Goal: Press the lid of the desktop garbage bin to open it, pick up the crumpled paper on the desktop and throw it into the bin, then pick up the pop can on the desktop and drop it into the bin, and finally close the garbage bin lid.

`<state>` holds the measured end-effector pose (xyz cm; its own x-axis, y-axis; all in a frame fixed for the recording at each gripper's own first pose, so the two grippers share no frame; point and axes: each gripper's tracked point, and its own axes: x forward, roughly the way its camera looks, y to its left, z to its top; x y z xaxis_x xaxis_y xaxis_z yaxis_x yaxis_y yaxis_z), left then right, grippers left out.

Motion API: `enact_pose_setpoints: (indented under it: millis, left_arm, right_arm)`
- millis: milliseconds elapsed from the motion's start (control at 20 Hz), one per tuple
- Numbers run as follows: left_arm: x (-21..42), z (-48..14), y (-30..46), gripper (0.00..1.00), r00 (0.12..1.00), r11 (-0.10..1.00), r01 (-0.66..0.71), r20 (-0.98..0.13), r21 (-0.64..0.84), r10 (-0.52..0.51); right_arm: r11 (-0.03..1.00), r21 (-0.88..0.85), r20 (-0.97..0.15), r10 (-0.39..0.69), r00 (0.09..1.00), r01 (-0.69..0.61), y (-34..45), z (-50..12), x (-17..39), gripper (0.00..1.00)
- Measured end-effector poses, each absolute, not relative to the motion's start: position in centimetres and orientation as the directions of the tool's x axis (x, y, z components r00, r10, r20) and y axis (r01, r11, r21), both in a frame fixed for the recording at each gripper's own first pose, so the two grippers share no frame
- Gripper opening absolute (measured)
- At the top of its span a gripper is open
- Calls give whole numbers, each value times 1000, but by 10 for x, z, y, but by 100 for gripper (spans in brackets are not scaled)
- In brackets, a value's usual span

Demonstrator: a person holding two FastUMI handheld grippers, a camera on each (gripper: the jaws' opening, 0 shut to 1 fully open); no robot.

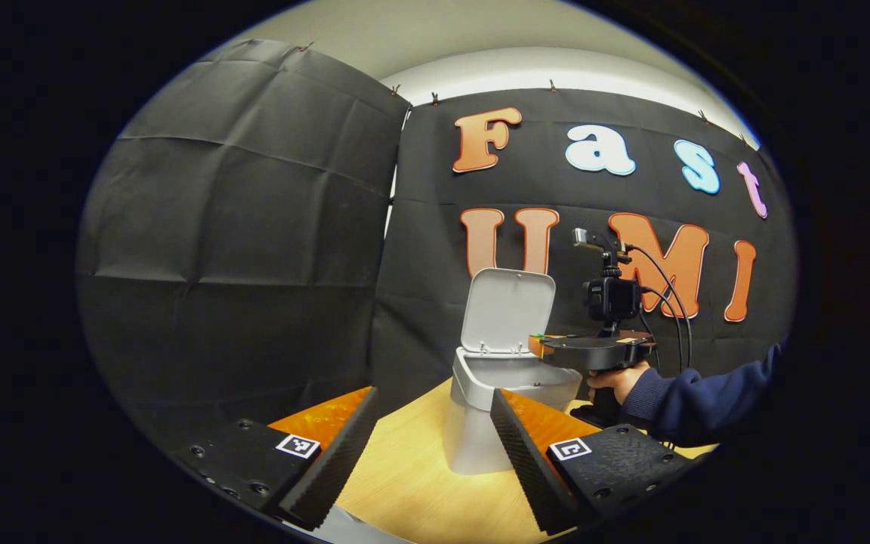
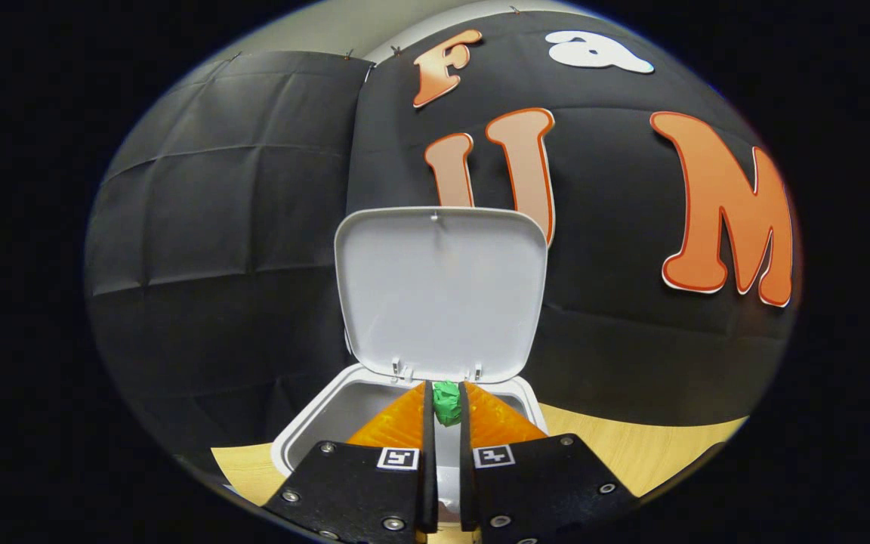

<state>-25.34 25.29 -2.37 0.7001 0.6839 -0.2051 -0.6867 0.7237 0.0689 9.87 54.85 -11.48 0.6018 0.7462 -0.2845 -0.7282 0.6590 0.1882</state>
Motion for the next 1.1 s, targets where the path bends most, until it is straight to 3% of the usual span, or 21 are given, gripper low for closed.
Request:
enact_pose_setpoints:
  millis: [400,650,700,750,800,1100]
  left_arm:
    - [-258,-27,258,94,690,713,-697,-207,68,694]
    - [-253,-27,251,94,705,729,-681,-203,72,679]
    - [-252,-27,249,94,707,731,-679,-206,72,677]
    - [-252,-28,248,94,709,733,-676,-207,71,674]
    - [-251,-28,247,94,711,736,-674,-210,71,671]
    - [-240,-34,233,94,736,763,-642,-218,75,641]
  right_arm:
    - [657,175,-278,748,603,-734,555,-119,101,27]
    - [651,163,-259,753,605,-741,549,-112,97,49]
    - [651,166,-257,754,605,-741,547,-112,96,51]
    - [650,169,-258,755,603,-741,545,-112,95,46]
    - [650,172,-258,755,603,-740,542,-113,94,58]
    - [672,191,-238,739,630,-716,506,-104,87,60]
